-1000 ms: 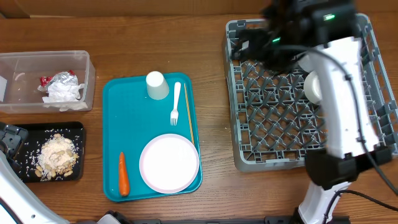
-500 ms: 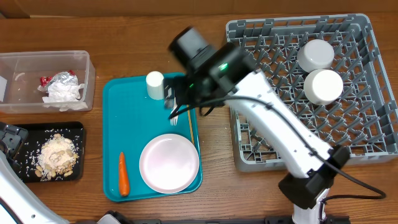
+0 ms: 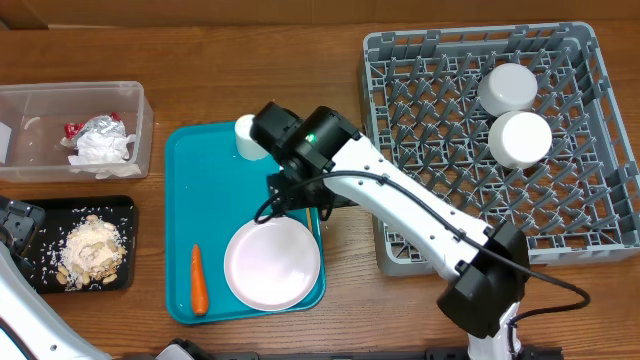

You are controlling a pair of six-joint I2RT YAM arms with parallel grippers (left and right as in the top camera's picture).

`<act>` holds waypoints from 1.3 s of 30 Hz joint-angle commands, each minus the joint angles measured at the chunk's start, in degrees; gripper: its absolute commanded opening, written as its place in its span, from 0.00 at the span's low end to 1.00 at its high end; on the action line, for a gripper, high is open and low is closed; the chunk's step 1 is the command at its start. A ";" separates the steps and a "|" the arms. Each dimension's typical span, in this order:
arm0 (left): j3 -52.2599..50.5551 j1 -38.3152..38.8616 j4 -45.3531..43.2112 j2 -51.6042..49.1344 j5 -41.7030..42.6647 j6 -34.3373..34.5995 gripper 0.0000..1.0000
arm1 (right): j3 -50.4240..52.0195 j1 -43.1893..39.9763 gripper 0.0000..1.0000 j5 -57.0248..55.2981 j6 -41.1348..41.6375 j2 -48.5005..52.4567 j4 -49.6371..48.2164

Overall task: Sort waste into correct bins and load items into the dishwasher rack
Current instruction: 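Swing the right gripper left over the pink-rimmed plate on the tray, then lower the right gripper and close it on the plate's rim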

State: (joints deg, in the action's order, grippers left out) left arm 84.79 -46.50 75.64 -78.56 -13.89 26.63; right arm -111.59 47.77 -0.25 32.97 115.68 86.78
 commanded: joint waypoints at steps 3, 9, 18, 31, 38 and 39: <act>1.18 -0.07 0.00 -0.20 0.24 0.59 1.00 | 6.54 0.00 0.84 2.99 -4.52 0.09 -3.23; 1.18 -0.07 0.00 -0.20 0.24 0.59 1.00 | 13.62 3.19 0.77 2.93 -4.31 0.17 -10.73; 1.18 -0.07 0.00 -0.20 0.24 0.59 1.00 | 21.62 3.98 0.72 -0.52 -7.80 0.20 -22.95; 1.18 -0.07 0.00 -0.20 0.24 0.59 1.00 | 25.83 3.98 0.72 -0.04 -18.43 0.31 -31.65; 1.18 -0.07 0.00 -0.20 0.24 0.59 1.00 | 25.83 3.98 0.71 0.76 -18.45 2.10 -31.67; 1.18 -0.07 0.00 -0.20 0.22 0.59 1.00 | 25.83 3.98 0.71 1.03 -18.45 2.49 -31.67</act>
State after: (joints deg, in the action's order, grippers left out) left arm 84.79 -46.50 75.64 -78.56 -13.89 26.63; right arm -86.13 51.79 0.10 15.00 116.46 55.29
